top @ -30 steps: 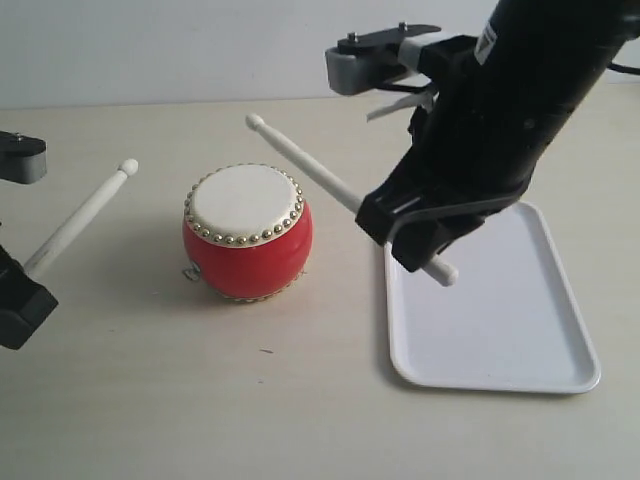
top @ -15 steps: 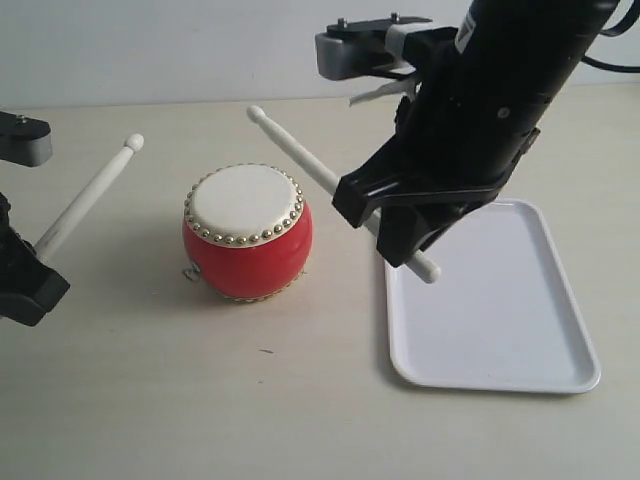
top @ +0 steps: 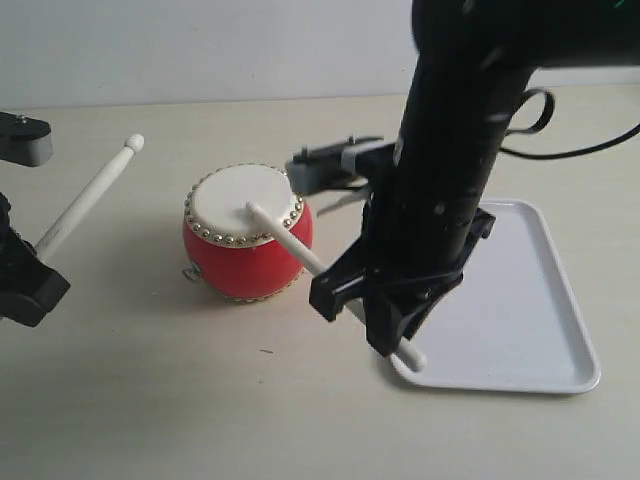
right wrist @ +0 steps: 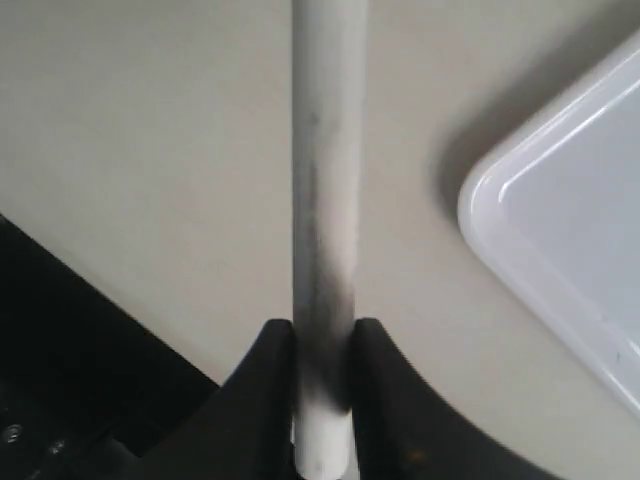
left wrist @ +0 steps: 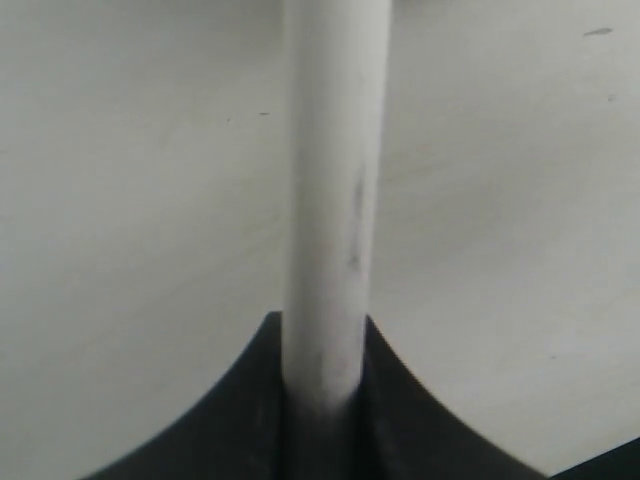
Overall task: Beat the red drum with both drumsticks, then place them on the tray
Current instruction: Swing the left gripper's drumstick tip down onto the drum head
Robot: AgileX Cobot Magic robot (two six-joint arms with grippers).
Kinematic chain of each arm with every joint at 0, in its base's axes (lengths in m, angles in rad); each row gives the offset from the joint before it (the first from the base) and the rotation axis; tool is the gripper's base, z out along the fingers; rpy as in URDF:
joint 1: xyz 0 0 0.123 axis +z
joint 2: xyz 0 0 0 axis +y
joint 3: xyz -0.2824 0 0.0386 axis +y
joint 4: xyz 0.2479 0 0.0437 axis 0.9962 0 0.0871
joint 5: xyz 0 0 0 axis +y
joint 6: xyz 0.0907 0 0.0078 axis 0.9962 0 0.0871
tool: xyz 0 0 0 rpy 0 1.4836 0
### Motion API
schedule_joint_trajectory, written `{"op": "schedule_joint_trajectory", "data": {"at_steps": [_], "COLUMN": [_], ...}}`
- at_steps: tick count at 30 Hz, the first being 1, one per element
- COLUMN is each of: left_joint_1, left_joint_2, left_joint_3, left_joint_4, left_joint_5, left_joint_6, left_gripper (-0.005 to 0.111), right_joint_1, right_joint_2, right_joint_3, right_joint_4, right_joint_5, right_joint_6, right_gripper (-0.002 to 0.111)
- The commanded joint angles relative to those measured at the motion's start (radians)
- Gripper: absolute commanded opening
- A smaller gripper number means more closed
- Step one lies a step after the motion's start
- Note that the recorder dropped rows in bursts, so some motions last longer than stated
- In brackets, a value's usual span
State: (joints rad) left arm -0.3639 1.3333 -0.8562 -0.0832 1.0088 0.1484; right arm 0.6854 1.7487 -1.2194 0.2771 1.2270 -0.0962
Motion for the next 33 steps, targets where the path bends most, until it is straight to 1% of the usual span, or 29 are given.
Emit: {"op": "schedule_joint_trajectory", "data": {"at_steps": [1, 3, 5, 7, 9, 10, 11, 13, 14, 20, 23, 28, 33], "left_joint_1": [-0.006, -0.006, -0.006, -0.006, -0.011, -0.021, -0.04, -0.075, -0.08, -0.083, -0.087, -0.087, -0.087], "left_joint_2": [0.001, 0.003, 0.012, 0.043, 0.103, 0.13, 0.166, 0.222, 0.239, 0.307, 0.3, 0.285, 0.361], "left_joint_3": [-0.007, -0.007, -0.007, -0.037, -0.109, -0.145, -0.207, -0.287, -0.3, -0.287, -0.311, -0.324, -0.273], "left_joint_4": [-0.034, -0.051, -0.083, -0.109, -0.109, -0.107, -0.097, -0.064, -0.054, -0.059, -0.081, -0.057, -0.055], "left_joint_5": [-0.006, -0.006, 0.001, 0.054, 0.123, 0.149, 0.207, 0.212, 0.212, 0.212, 0.212, 0.212, 0.212], "left_joint_6": [0.012, 0.036, 0.075, 0.102, 0.104, 0.104, 0.109, 0.108, 0.104, 0.098, 0.098, 0.102, 0.109], "left_gripper": [0.0, 0.0, 0.0, 0.0, 0.0, 0.0, 0.0, 0.0, 0.0, 0.0, 0.0, 0.0, 0.0], "right_joint_1": [0.001, 0.001, 0.001, 0.001, 0.001, 0.001, 0.001, 0.001, 0.001, 0.001, 0.001, 0.001, 0.001], "right_joint_2": [-0.001, -0.063, -0.135, -0.197, -0.238, -0.246, -0.256, -0.26, -0.26, -0.265, -0.283, -0.323, -0.326], "right_joint_3": [-0.042, -0.091, -0.117, -0.111, -0.077, -0.065, -0.047, -0.026, -0.016, 0.029, 0.029, 0.029, 0.029], "right_joint_4": [0.005, 0.011, -0.026, -0.122, -0.145, -0.145, -0.147, -0.168, -0.172, -0.172, -0.182, -0.209, -0.198], "right_joint_5": [-0.006, -0.006, -0.006, -0.006, -0.006, -0.006, -0.006, -0.006, -0.006, -0.006, -0.006, -0.006, -0.006], "right_joint_6": [-0.005, -0.005, -0.005, 0.039, 0.047, 0.047, 0.043, 0.039, 0.039, 0.039, 0.039, 0.042, 0.047], "right_gripper": [0.0, 0.0, 0.0, 0.0, 0.0, 0.0, 0.0, 0.0, 0.0, 0.0, 0.0, 0.0, 0.0]}}
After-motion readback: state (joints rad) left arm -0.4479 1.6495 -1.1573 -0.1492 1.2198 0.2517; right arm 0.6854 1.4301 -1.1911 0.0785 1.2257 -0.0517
